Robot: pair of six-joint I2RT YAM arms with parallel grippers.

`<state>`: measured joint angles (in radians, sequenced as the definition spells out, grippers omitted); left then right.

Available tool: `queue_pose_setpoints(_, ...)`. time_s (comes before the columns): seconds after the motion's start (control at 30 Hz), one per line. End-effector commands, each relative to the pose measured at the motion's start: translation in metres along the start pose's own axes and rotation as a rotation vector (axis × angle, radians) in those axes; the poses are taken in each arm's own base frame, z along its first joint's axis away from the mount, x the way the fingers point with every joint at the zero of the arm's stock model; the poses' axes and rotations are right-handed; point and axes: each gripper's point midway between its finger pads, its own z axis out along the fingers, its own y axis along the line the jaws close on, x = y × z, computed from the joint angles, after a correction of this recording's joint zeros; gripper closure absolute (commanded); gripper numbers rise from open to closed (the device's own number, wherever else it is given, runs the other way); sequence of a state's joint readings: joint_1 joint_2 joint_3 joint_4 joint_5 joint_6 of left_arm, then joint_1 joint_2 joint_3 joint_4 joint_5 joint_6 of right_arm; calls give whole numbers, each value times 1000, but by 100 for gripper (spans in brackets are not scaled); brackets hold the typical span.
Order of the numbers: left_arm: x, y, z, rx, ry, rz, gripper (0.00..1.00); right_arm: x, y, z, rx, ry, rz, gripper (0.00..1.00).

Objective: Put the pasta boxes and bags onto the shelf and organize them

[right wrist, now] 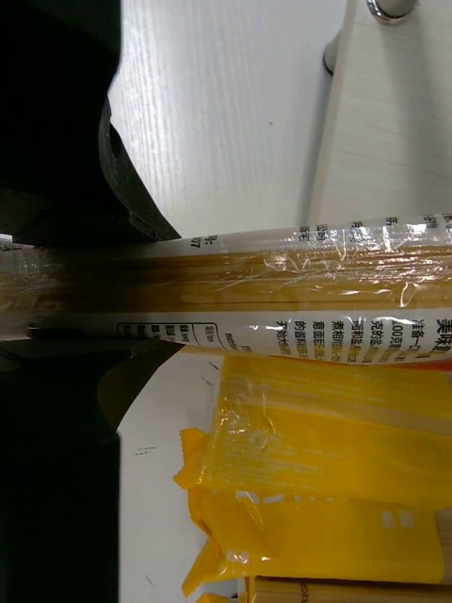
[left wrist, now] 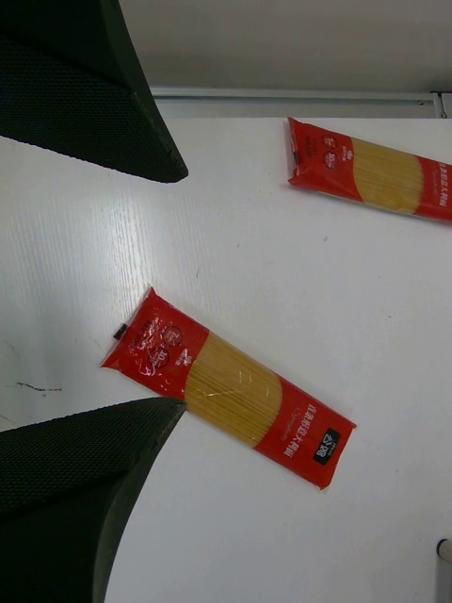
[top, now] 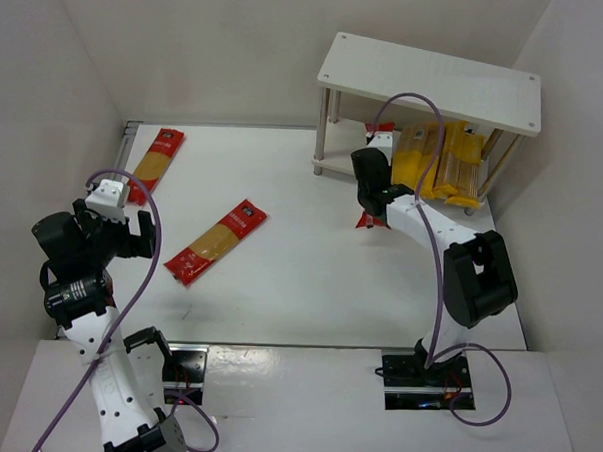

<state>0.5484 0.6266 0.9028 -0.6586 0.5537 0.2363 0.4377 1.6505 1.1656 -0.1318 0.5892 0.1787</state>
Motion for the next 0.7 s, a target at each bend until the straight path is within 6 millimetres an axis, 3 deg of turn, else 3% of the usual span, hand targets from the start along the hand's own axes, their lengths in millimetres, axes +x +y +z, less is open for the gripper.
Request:
queue_pose_setpoints(0.0, -4, 2, 1, -6, -17, 11, 0, -109, -10, -13, 66, -304, 240, 100)
queue_pose_setpoints(0.27, -4, 2, 1, -6, -17, 11, 0, -118, -5, -5, 75, -323, 244, 100)
queue_pose_setpoints(0.6, -5, 2, -1, -9, -26, 17, 0, -142, -26, 30, 127, -328, 277, 100)
queue_pose_setpoints(0.67, -4, 2, 1, -6, -19, 12, 0, -136, -24, 42, 108, -302, 275, 100)
